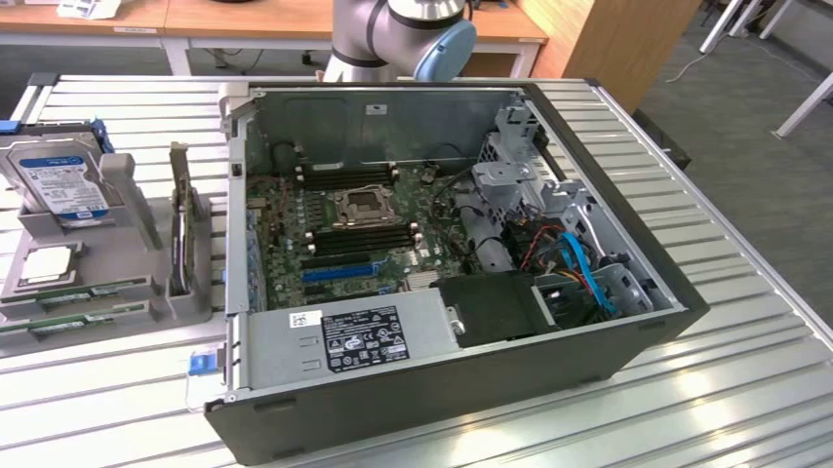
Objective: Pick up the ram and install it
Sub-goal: 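Pick up the ram and move it above insertion slot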
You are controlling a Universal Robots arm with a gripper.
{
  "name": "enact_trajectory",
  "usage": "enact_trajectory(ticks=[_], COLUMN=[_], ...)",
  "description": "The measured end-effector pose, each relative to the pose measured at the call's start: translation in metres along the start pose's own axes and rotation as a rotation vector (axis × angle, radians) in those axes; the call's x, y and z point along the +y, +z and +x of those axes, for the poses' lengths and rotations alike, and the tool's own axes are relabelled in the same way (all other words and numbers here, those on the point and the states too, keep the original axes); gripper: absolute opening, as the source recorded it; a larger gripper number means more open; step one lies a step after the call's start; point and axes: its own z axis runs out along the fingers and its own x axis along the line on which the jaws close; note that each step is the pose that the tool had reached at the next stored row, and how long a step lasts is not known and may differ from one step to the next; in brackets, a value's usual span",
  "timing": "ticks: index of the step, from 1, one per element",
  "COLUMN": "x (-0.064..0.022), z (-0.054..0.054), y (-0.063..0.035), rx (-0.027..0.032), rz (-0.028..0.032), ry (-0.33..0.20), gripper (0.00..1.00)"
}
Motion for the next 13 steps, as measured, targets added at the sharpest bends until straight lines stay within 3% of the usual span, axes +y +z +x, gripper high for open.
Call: enact_trajectory(ticks=[13], x=[0.0000], z=[0.0000], y=[0.0002], rx=[0.0091], rz=[0.0016], ry=[-0.237], gripper=[0.10])
